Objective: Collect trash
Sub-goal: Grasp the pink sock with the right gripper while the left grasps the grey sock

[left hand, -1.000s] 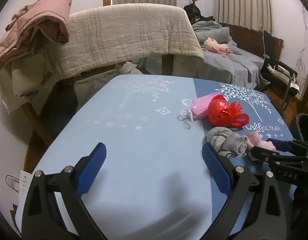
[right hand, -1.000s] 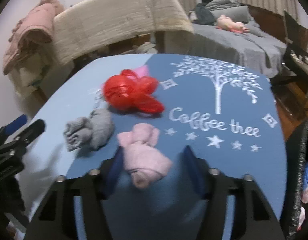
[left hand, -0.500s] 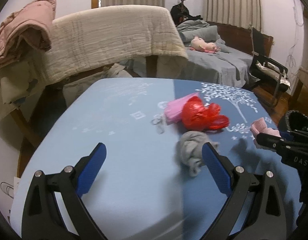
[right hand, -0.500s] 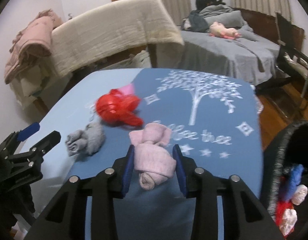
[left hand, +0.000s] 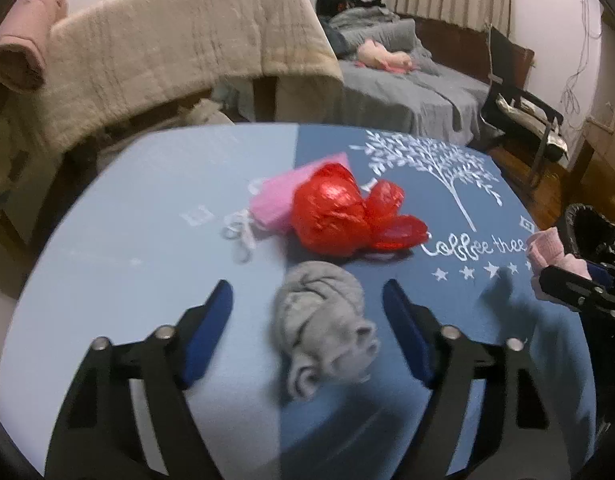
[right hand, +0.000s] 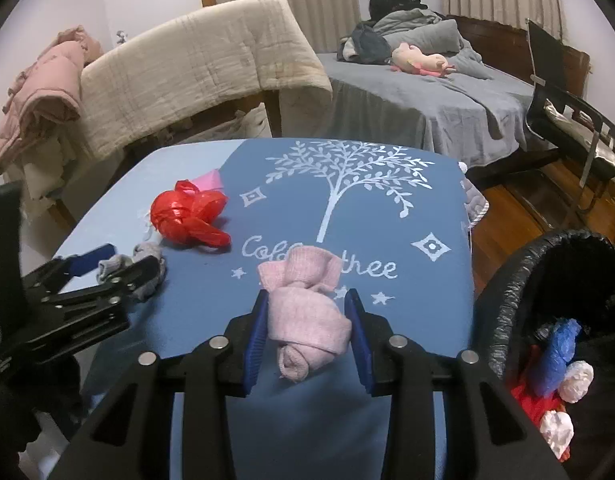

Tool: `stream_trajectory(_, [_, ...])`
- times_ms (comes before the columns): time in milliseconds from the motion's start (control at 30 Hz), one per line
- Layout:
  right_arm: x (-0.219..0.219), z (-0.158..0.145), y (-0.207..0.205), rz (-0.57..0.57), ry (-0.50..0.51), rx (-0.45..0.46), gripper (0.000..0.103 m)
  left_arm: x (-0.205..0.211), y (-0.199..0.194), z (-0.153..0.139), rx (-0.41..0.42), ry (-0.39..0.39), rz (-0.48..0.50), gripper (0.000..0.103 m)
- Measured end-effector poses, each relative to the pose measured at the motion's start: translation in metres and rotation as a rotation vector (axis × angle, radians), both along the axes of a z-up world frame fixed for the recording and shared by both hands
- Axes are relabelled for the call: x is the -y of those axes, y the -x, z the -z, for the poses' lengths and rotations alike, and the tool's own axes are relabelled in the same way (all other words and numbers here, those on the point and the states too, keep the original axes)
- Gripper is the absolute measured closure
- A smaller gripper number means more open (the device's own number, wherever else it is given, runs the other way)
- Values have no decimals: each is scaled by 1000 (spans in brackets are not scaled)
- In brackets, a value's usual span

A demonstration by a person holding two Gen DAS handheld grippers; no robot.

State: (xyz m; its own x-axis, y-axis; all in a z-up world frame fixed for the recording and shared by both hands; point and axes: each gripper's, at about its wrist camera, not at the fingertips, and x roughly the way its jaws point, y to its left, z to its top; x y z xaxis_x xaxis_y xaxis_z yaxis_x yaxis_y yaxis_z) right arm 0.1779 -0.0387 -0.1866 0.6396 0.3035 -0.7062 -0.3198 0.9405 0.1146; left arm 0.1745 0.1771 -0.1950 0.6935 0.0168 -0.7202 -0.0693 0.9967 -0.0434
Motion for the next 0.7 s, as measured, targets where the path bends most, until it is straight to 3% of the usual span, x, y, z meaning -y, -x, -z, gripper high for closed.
stream_trajectory(67, [1,-1,1,0,-1,3,65,2,-4,3,-23,18,21,51])
stream_trajectory(167, [2,-5,3,-3,-1,13,65,3,-6,4,-30,12,24,62])
stream_trajectory(400, [8,-17,11,2,-12,35,65,13,8,-11,20,0,32,65])
stream_trajectory(700, [23,-47,24,18,-34,81,65,37,30,-49,91,-16,62,65])
